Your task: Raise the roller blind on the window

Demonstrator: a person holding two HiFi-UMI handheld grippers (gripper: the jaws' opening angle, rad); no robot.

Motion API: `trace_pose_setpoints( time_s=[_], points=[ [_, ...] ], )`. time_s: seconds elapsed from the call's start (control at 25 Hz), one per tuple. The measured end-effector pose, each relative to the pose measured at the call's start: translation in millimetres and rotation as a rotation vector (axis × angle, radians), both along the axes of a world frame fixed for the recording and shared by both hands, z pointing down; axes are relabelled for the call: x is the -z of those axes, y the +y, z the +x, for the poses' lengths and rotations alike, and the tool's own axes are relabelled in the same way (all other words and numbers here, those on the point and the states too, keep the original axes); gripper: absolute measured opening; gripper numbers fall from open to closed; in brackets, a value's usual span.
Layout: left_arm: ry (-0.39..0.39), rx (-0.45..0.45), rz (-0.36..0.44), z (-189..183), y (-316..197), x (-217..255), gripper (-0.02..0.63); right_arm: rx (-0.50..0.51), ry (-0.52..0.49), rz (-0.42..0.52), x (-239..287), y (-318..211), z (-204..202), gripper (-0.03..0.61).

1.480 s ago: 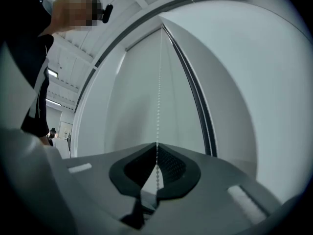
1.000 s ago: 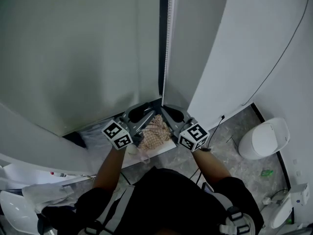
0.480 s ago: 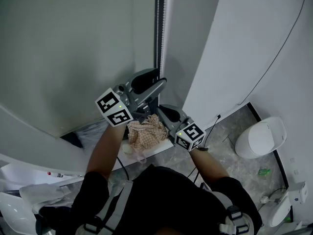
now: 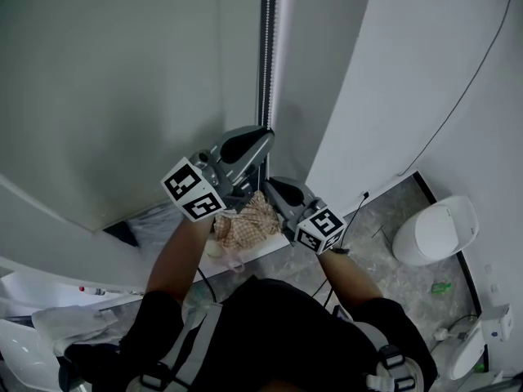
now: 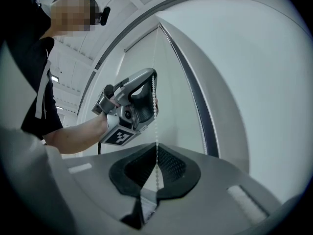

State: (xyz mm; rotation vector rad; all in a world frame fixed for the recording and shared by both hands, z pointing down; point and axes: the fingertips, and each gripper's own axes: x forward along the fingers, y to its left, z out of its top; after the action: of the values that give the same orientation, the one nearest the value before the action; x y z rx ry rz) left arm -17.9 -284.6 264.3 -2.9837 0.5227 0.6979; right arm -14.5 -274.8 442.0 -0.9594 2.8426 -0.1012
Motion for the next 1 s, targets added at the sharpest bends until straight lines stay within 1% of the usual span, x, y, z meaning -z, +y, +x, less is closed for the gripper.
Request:
trace_pose_setpoints(
  time_s=[0.16, 0.24, 0.36, 0.44, 0.48, 0.52, 0.56, 0.6, 0.72, 0.84, 0.92, 1.0],
  points=[
    [-0.065, 0.06, 0.017, 5, 9, -18, 0.014, 0.019, 0.006, -0.035, -16, 7, 1, 0.015],
    [-0.091, 0.074, -0.019, 5, 8, -44, 0.014, 0.023, 0.044, -0.078, -40, 14, -2, 0.015],
    [-0.151, 0.083, -0.085, 10, 5, -97, 0.012, 0.018, 0.149, -0.161, -90, 17, -4, 0.008],
    [-0.173, 0.094, -0.122, 11, 3, -123, 0.009, 0.037, 0.183, -0.19, -105, 19, -4, 0.009],
    [-0.171, 0.101, -0.135, 10, 2, -130, 0.006, 0.056, 0.188, -0.187, -103, 22, -6, 0.012],
    [-0.166, 0.108, -0.141, 7, 3, -132, 0.006, 0.076, 0.191, -0.168, -96, 26, -7, 0.038],
    [-0.164, 0.115, -0.136, 5, 3, -133, 0.006, 0.091, 0.192, -0.134, -83, 30, -8, 0.09],
    [-0.165, 0.121, -0.125, 3, 2, -133, 0.006, 0.099, 0.187, -0.091, -67, 31, -8, 0.112],
    [-0.169, 0.131, -0.118, 2, -3, -132, 0.006, 0.072, 0.111, 0.032, -7, 25, 3, 0.118],
    [-0.149, 0.131, -0.13, -1, -5, -131, 0.005, 0.019, 0.02, 0.151, 61, 16, 11, 0.12],
    [-0.145, 0.134, -0.135, -4, -4, -130, 0.005, 0.004, -0.021, 0.224, 103, 10, 6, 0.118],
    [-0.139, 0.132, -0.142, -6, -5, -129, 0.006, -0.005, -0.043, 0.262, 133, 0, -2, 0.117]
  ],
)
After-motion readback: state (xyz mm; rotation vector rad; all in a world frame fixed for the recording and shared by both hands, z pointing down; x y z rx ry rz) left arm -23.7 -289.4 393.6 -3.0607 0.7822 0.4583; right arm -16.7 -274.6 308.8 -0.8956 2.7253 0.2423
